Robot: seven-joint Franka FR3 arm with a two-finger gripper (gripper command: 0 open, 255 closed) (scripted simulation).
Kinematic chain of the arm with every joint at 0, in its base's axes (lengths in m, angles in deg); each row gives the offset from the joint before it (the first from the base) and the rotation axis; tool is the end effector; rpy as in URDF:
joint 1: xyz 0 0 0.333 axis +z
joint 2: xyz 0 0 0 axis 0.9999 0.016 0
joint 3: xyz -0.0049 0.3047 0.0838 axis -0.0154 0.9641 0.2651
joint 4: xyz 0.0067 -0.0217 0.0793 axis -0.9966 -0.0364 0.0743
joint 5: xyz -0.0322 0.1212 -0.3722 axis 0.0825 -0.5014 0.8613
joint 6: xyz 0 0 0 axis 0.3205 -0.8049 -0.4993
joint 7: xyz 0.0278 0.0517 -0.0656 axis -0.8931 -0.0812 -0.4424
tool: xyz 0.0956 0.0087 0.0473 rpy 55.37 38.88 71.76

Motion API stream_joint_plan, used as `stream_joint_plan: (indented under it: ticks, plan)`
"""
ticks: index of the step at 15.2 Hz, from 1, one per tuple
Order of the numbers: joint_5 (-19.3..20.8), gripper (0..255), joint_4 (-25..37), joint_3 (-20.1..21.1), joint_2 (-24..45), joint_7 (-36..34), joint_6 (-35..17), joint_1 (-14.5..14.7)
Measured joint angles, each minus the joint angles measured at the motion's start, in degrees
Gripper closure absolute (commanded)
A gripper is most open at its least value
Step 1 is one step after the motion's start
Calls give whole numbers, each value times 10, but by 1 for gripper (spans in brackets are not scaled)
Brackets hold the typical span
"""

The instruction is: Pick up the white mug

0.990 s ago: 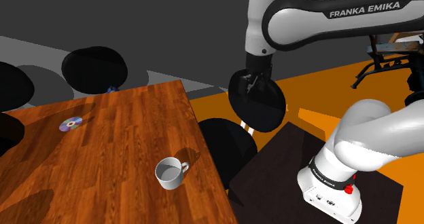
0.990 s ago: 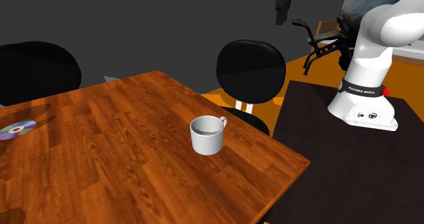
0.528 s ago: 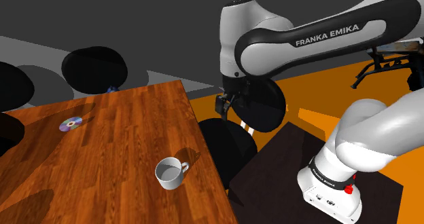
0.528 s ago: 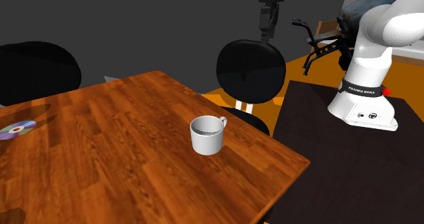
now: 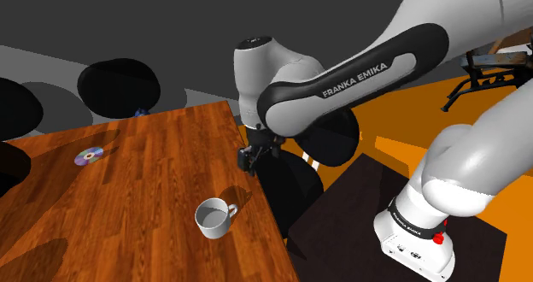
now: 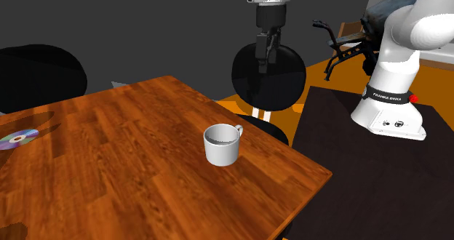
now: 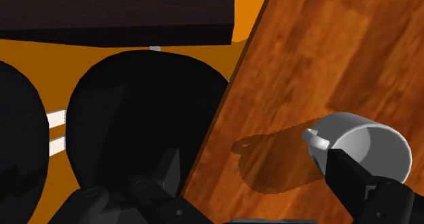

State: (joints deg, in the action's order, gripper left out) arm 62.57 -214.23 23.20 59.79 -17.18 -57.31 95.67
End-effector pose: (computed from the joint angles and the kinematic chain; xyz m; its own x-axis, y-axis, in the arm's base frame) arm 0.3687 0.2587 0.3891 0.9991 -0.0072 -0.0412 -0.0062 -0.9997 0.0238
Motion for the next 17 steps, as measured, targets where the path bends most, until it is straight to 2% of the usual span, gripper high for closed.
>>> stream_joint_plan:
  ticks: [4,8,11,17]
  plan:
    - [47,0,46,37,94,-71,-43,-1]
    - [120,0,105,57,198,-154,-71,14]
    - [177,0,164,54,275,-211,-74,38]
    - [262,0,290,26,416,-296,-64,111]
